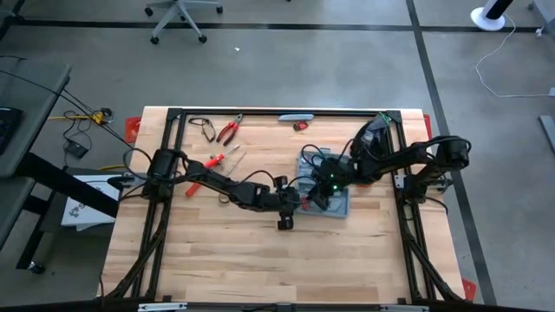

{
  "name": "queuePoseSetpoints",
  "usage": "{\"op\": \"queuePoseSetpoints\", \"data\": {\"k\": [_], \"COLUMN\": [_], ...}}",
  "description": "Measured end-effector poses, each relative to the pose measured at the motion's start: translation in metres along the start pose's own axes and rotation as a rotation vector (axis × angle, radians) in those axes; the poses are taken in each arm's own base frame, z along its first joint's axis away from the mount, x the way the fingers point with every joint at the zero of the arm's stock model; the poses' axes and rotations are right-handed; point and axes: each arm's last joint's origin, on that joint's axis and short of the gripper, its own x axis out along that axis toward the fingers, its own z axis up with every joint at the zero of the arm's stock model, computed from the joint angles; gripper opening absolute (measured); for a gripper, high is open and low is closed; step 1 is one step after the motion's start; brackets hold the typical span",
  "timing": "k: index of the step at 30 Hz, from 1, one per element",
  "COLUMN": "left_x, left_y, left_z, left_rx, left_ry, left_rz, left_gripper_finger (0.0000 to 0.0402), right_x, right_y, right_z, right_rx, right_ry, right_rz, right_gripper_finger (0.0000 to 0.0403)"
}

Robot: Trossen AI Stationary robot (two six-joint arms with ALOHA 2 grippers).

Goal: Prefit tool cases
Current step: Put the right orange multi-bit set into the gray tool case

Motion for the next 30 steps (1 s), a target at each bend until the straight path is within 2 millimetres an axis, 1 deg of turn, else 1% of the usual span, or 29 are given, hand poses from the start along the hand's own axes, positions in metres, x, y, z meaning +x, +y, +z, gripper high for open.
{"op": "queuePoseSetpoints", "data": {"k": [7,12,16,23,30], "left_x": [0.000,0.002,0.012,0.030,0.030], "left_y": [-0.001,0.006,0.008,0.007,0.007], "left_z": [0.001,0.002,-0.003,-0.013,-0.012], "left_rx": [0.004,0.000,-0.006,-0.030,-0.039], "left_ry": [-0.015,-0.021,-0.008,0.006,-0.013], "left_rz": [0.013,0.041,0.048,0.051,0.053], "left_gripper_finger": [0.0115,0.0115,0.0115,0.0115,0.0115], "right_x": [0.000,0.010,0.017,0.017,0.017], "right_y": [0.000,-0.003,-0.004,-0.001,0.000], "right_z": [0.001,0.000,0.001,-0.001,-0.002], "right_rx": [0.024,0.033,0.038,0.051,0.038], "right_ry": [-0.013,-0.010,-0.021,0.017,0.054], "right_rz": [0.003,0.016,0.056,0.146,0.215], "right_gripper_finger": [0.0110,0.0110,0.0110,0.0110,0.0110]}}
